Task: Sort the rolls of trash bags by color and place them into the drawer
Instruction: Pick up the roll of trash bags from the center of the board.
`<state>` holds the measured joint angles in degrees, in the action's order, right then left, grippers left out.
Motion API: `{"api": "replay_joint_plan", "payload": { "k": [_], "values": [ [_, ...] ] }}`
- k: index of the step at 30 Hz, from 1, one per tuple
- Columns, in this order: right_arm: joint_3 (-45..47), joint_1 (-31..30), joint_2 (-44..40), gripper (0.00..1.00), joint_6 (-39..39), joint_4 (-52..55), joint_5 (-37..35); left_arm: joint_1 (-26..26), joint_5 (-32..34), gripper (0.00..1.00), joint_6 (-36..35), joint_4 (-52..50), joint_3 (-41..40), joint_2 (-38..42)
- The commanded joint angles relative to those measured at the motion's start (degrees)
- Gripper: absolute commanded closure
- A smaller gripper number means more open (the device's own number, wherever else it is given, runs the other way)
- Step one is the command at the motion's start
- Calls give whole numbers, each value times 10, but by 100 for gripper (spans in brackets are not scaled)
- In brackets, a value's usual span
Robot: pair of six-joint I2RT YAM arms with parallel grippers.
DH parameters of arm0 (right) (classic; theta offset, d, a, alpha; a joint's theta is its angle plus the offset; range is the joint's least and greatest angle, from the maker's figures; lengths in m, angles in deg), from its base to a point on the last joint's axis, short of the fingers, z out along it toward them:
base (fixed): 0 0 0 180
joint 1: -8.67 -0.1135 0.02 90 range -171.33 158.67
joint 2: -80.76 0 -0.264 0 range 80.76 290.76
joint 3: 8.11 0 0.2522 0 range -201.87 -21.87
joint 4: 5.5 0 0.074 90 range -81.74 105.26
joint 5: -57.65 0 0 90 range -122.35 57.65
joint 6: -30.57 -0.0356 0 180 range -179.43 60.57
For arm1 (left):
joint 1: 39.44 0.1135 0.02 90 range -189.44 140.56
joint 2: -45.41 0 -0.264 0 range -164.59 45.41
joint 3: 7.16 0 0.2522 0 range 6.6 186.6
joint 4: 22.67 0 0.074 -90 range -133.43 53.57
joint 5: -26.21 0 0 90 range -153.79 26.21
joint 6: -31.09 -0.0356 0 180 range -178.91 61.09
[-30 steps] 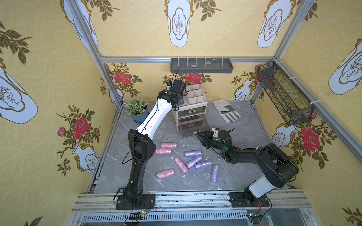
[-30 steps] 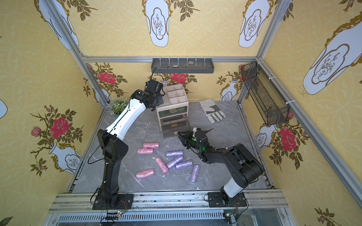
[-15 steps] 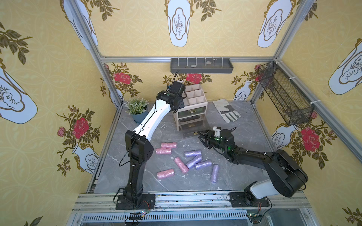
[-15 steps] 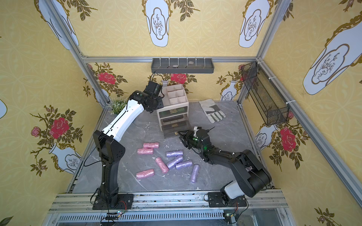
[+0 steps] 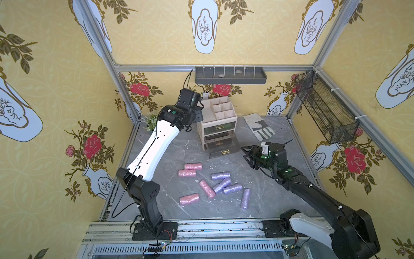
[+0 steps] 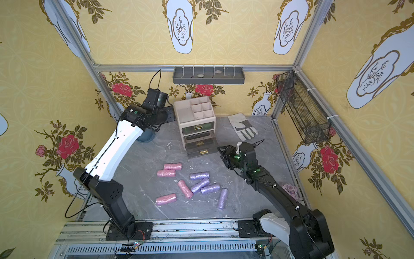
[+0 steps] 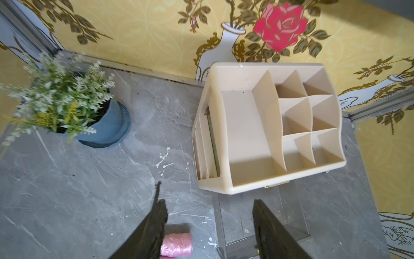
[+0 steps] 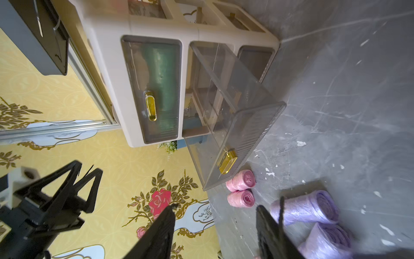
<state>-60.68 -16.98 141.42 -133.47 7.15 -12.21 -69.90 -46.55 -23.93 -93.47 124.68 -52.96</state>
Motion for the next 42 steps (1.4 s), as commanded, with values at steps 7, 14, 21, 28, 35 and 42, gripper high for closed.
{"api": "replay_joint_plan", "payload": {
  "k": [7, 14, 21, 28, 35, 42],
  "values": [
    [-153, 13, 28, 38, 171, 348, -26, 6, 82, 41, -41, 10, -230, 209],
    [-140, -40, 43, 38, 161, 406, -31, 48, 44, 40, -15, 6, -416, 362],
    [-134, -121, 41, 37, 124, 478, -76, 80, -17, 40, -6, 5, -535, 429],
    [-67, -164, 11, 37, 71, 485, -75, 81, -64, 38, 9, 41, -624, 472],
    [-15, -210, 6, 38, 24, 475, -75, 82, -90, 38, 12, 72, -682, 481],
    [15, -234, 40, 38, 6, 447, -67, 83, -89, 38, 12, 74, -700, 489]
  ]
}}
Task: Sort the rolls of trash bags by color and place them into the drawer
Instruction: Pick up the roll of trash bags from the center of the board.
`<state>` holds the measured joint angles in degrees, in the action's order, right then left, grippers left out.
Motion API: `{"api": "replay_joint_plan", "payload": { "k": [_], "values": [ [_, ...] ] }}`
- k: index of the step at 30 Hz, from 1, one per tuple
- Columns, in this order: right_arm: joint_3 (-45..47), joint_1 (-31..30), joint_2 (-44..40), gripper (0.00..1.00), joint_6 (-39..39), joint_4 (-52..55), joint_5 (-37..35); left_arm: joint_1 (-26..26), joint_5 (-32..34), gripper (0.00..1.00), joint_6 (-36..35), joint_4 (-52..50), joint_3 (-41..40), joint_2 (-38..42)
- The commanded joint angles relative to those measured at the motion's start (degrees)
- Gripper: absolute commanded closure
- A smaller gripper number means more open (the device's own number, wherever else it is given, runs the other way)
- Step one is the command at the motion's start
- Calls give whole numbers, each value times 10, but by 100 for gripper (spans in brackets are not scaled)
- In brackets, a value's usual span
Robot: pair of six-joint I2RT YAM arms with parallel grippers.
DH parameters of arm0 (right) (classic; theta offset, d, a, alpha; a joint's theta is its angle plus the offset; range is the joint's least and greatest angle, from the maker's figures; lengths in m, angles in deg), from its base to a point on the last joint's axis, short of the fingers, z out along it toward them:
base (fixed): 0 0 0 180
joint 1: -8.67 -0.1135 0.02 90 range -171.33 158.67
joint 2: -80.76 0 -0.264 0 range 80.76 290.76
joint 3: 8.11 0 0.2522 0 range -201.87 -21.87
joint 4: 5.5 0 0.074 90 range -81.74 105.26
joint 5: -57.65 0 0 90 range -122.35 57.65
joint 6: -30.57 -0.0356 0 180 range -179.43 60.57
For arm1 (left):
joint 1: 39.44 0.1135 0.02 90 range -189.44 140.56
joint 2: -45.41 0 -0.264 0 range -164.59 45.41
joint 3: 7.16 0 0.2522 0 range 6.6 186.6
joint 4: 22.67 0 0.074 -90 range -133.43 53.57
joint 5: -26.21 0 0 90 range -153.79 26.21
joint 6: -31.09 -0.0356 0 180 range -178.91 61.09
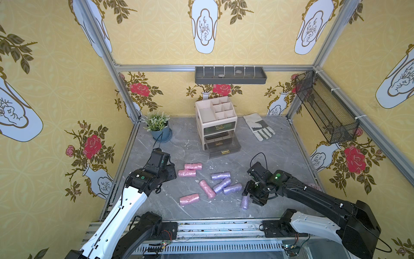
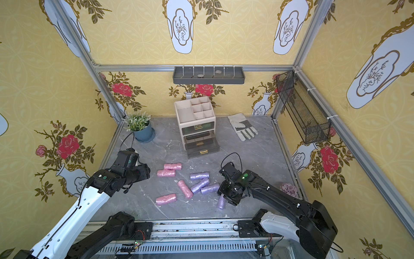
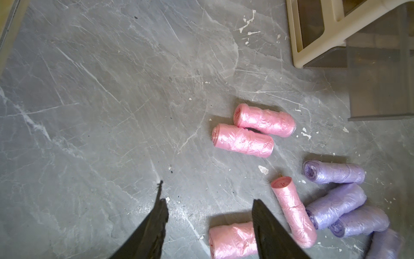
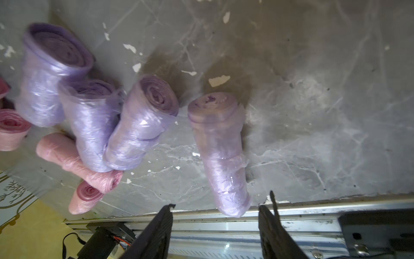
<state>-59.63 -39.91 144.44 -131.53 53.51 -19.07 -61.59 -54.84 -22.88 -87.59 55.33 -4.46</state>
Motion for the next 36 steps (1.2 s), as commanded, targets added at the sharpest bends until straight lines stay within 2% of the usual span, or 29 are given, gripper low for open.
{"api": "replay_joint_plan", "payload": {
  "k": [1, 5, 17, 26, 31, 36],
  "values": [
    [5, -6, 17, 39, -13, -23, 2, 0, -7, 38, 2, 17, -8, 6],
    [12, -7, 40, 41, -10, -50, 6, 0, -12, 38, 2, 19, -10, 5],
    [35, 1, 86, 56, 5, -97, 10, 1, -22, 38, 0, 22, -11, 2],
    [29, 8, 47, 69, 5, -64, -6, 1, -23, 38, 1, 23, -13, 3],
    [-44, 6, -1, 70, 2, 21, -44, 1, -26, 38, 3, 27, -10, 4],
    [-175, 24, -9, 69, 18, 55, -106, 1, -32, 38, 4, 37, 0, -2]
  ]
}}
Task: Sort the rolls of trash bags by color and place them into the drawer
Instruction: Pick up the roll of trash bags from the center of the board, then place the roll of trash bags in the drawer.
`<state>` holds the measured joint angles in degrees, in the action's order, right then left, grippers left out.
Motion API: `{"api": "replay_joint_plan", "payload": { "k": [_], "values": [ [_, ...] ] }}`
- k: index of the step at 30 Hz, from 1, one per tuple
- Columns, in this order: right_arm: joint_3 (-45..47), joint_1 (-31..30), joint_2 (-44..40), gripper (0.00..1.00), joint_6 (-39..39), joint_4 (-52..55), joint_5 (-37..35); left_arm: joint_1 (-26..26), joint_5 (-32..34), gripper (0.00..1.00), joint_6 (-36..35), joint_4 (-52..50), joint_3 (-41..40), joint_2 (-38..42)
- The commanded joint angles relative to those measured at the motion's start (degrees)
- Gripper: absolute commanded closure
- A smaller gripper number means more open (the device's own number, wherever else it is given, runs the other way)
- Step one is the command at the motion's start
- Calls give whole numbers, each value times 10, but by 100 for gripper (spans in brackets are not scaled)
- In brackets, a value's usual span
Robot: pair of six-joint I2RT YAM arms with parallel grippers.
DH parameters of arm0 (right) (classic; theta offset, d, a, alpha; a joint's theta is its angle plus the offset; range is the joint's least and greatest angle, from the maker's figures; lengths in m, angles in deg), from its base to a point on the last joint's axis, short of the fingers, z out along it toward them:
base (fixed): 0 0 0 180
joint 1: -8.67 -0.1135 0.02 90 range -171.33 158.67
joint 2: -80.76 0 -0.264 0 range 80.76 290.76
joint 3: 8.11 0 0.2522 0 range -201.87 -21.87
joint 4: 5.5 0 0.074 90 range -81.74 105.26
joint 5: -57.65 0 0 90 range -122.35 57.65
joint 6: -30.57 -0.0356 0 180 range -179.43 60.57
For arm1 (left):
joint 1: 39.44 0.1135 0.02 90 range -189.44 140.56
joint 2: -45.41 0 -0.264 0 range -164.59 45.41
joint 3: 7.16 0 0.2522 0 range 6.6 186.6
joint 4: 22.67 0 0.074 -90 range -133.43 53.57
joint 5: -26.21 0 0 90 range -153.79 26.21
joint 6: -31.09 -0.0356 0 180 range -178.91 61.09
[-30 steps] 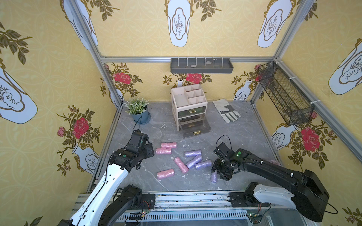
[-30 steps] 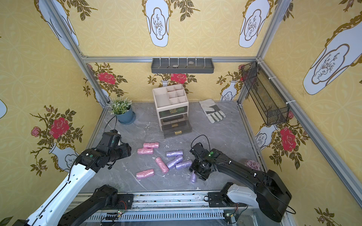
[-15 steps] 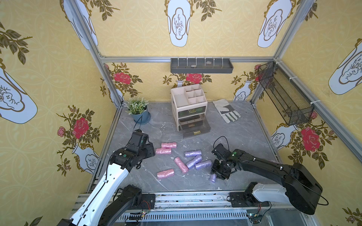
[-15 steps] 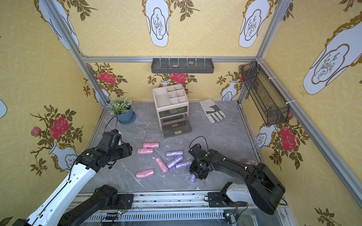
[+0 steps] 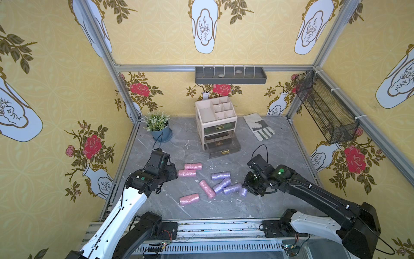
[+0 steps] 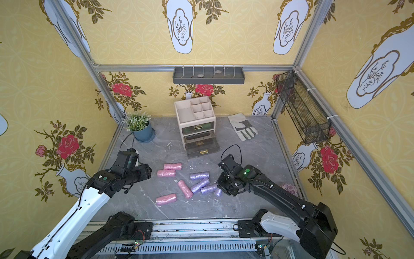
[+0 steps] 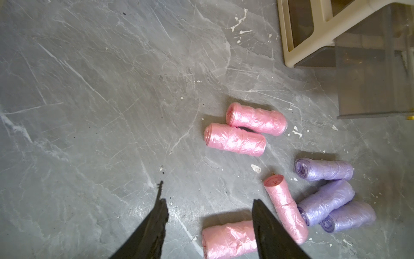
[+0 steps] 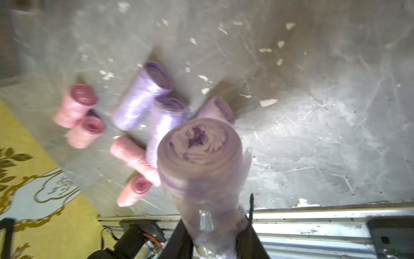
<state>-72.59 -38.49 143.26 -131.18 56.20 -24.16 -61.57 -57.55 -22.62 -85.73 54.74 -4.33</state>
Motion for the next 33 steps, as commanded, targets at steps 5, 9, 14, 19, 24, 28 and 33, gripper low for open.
{"api": "replay_joint_plan", "payload": {
  "k": [5, 9, 14, 19, 24, 28, 33],
  "values": [
    [-128, 63, 47, 69, 30, -63, -51, 1, -12, 38, 1, 20, 17, -7],
    [-169, 96, 104, 70, 25, -177, -31, 1, -13, 38, 1, 16, 20, -1],
    [-239, 111, 211, 70, 8, -249, -12, 1, -3, 38, -3, -3, 31, 15],
    [-257, 113, 279, 69, -30, -308, -13, 1, 2, 38, -5, -9, 32, 22],
    [-229, 114, 308, 69, -89, -381, -30, 1, -24, 38, 4, 11, 20, 15],
    [-228, 114, 331, 68, -115, -407, -35, 1, -30, 38, 4, 16, 17, 10],
    [-240, 114, 358, 66, -133, -417, -36, 1, -22, 38, -4, 17, 18, 10]
  ]
}}
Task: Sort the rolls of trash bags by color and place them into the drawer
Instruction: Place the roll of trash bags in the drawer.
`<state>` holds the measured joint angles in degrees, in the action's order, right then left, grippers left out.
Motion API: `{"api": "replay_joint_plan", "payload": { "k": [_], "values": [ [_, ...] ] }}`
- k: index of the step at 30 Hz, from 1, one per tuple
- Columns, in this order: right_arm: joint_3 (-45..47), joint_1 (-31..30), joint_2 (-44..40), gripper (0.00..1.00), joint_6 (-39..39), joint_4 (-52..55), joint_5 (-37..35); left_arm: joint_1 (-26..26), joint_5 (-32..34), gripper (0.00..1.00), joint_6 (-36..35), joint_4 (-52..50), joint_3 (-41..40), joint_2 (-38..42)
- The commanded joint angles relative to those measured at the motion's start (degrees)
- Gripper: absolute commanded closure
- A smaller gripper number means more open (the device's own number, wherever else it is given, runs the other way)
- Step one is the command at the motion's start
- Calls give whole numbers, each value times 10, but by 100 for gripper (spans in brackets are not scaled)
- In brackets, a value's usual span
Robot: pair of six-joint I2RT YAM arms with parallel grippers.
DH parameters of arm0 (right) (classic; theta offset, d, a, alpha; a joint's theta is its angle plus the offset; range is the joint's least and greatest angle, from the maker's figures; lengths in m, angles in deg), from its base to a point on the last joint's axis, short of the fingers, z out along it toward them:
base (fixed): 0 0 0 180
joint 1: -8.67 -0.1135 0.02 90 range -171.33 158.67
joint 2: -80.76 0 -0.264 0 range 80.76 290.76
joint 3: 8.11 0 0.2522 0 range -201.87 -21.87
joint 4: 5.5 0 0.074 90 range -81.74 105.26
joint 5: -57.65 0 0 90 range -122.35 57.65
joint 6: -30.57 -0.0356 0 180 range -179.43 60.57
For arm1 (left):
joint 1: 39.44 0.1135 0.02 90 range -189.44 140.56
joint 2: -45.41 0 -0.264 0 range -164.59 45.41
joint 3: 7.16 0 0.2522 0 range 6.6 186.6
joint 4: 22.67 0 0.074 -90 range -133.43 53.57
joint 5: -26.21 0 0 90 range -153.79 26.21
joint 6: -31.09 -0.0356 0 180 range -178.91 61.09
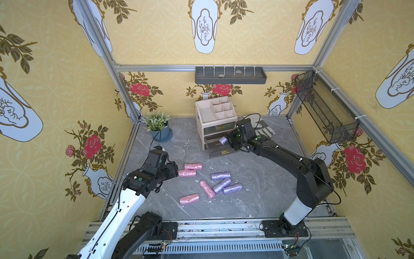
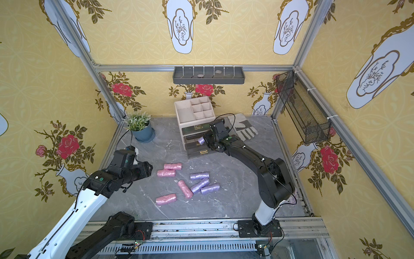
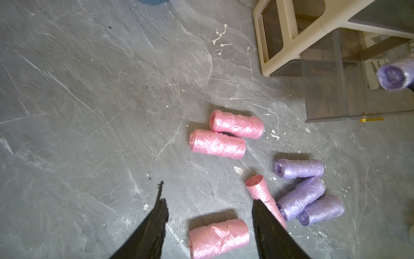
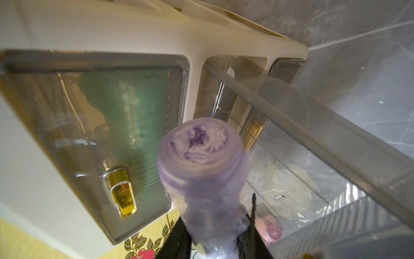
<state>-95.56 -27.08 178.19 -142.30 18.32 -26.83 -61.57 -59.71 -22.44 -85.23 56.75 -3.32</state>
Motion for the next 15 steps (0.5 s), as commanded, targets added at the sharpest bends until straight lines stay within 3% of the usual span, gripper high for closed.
{"api": "replay_joint_plan", "payload": {
  "k": [1, 15],
  "values": [
    [-15, 0, 14, 66, -24, -38, -9, 1, 1, 38, -7, 13, -2, -2],
    [-47, -1, 70, 63, -42, -44, -8, 2, 8, 38, -16, 12, -2, 2]
  ]
}}
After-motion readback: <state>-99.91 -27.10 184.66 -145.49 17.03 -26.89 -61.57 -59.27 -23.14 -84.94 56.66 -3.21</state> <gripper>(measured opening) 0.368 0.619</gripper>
